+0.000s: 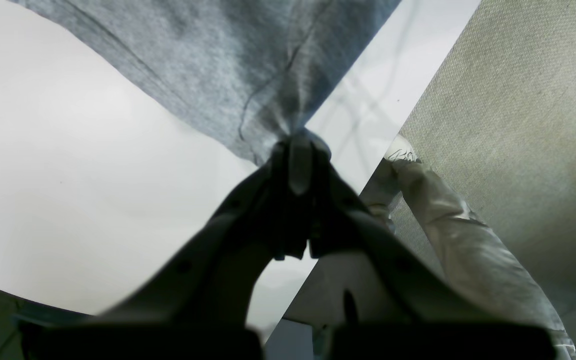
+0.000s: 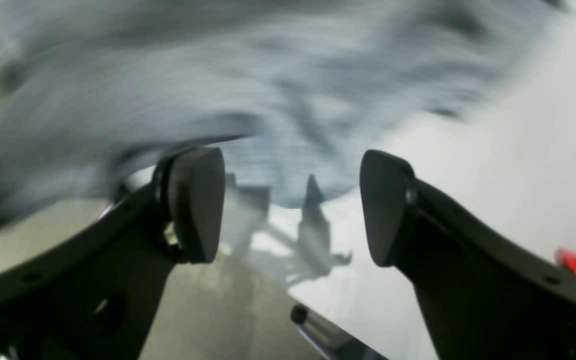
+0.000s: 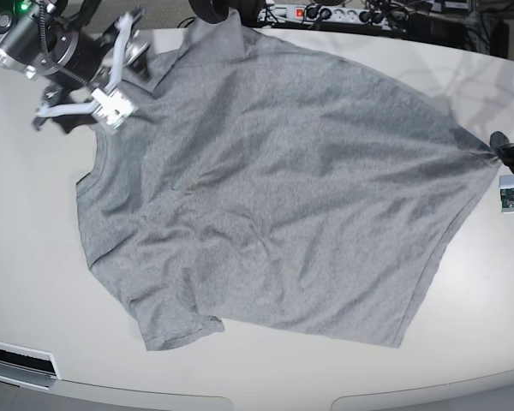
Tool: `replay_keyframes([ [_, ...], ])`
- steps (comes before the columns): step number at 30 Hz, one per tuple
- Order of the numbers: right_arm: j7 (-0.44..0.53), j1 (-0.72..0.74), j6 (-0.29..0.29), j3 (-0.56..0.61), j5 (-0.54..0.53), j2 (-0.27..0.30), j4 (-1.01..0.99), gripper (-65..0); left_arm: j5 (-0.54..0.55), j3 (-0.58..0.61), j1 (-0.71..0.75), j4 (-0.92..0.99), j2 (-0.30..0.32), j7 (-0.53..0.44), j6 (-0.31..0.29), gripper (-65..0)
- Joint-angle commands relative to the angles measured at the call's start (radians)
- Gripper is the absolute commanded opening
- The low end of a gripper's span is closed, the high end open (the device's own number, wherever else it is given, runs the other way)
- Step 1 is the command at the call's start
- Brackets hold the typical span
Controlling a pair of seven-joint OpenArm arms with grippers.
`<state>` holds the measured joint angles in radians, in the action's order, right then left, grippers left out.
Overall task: Layout the t-shirt on the table in an organized manner, then fold the t-shirt properly
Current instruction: 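Drag the grasped edge with the right gripper away from the left gripper, then regrasp the shirt corner with the right gripper and pull it taut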
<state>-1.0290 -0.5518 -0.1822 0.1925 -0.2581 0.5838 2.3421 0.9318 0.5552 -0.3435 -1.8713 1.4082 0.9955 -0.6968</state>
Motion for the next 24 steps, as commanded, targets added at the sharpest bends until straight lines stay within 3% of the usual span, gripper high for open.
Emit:
replay_keyframes([
  [1,0.016,-0.005,0.010,-0.004,0.002,0.003,0.014,-21.5,-0.006,-0.015,-0.014,-0.005,0.027,0.001,-0.001,-65.0],
  [4,0.024,-0.005,0.046,-0.004,0.000,-0.034,0.014,-21.5,-0.006,-0.015,-0.014,-0.005,0.027,0.000,-0.001,-65.0],
  [8,0.077,-0.004,0.146,-0.006,-0.006,-0.072,-0.024,-21.6,-0.006,-0.015,-0.014,-0.005,0.027,0.000,-0.001,-65.0],
  [16,0.092,-0.002,0.156,-0.169,-0.010,-0.260,-0.151,-28.6,-0.006,-0.015,-0.014,0.011,0.026,0.000,-0.001,-65.0],
  [20,0.101,-0.002,0.081,-0.310,-0.127,-0.337,-0.254,-28.6,-0.006,-0.015,-0.014,0.050,0.026,-0.008,-0.001,-65.0],
  [24,0.118,0.009,-0.042,-0.447,-0.244,-0.402,-0.369,-28.6,-0.005,-0.015,-0.014,0.068,0.026,-0.008,-0.001,-65.0],
])
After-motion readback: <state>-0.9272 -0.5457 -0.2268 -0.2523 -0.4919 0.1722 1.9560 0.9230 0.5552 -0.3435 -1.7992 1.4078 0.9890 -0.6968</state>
